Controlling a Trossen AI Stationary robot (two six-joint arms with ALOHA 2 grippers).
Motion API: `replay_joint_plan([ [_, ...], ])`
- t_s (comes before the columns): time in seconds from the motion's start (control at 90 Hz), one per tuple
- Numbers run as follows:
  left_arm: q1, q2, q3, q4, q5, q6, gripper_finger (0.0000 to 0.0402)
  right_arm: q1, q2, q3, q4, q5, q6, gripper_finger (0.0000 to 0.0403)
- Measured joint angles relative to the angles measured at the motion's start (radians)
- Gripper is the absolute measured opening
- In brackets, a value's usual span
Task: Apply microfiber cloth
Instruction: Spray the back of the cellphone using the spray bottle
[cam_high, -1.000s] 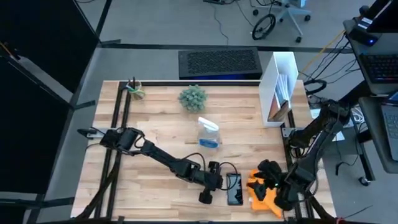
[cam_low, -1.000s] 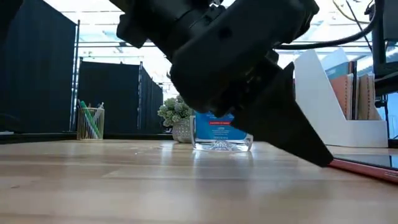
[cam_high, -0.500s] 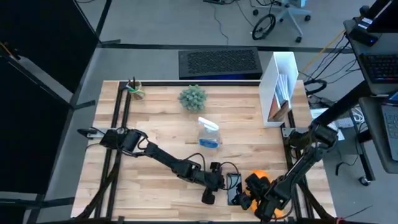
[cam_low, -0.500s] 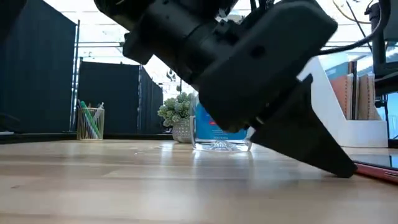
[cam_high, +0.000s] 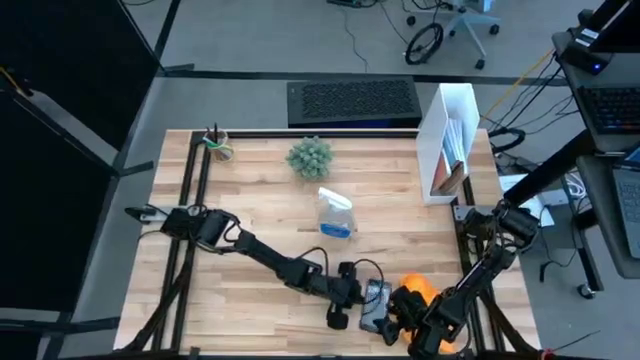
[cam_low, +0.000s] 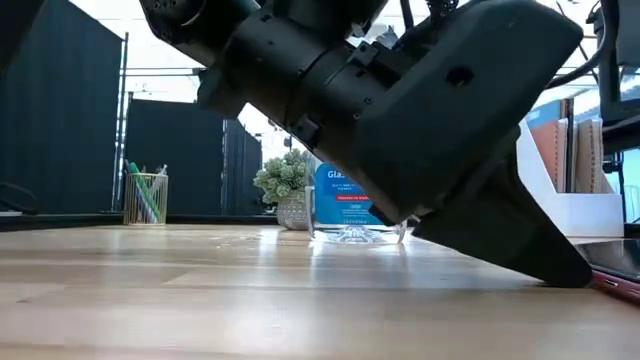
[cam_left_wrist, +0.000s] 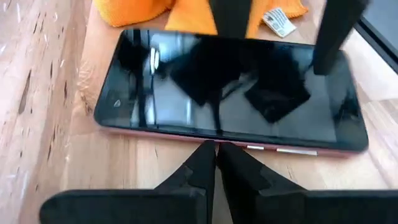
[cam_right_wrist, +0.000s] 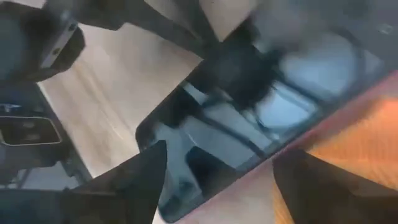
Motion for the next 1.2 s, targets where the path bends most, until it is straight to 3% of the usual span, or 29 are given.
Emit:
replay_joint_plan([
  [0.144, 0.0, 0.004, 0.001, 0.041, 0.005, -0.001, 0.0015, -0.008, 0.008, -0.002, 0.047, 0.082, -0.059, 0.0263],
  [0.322, -0.004, 0.006, 0.001, 0.059, 0.007, 0.0, 0.0015, -0.02, 0.008, -0.003, 0.056, 0.078, -0.132, 0.0243],
  [0.511, -0.005, 0.003, 0.0, 0.048, 0.007, -0.001, 0.0015, -0.018, 0.007, -0.003, 0.04, 0.05, -0.203, 0.0123],
  [0.622, -0.005, -0.032, 0.001, -0.033, 0.003, -0.046, 0.0015, -0.008, -0.003, -0.002, 0.019, 0.048, -0.212, 0.0036],
  [0.667, -0.006, -0.049, 0.0, -0.07, 0.002, -0.05, 0.0015, 0.001, -0.008, 0.0, 0.01, 0.068, -0.227, 0.0018],
  [0.956, -0.018, -0.242, -0.002, -0.34, -0.019, 0.003, 0.0015, 0.068, -0.132, -0.002, -0.092, 0.248, -0.398, 0.0016],
  [1.2, -0.025, -0.366, -0.001, -0.432, -0.042, 0.001, 0.0015, 0.068, -0.258, -0.002, -0.1, 0.266, -0.672, 0.0014],
])
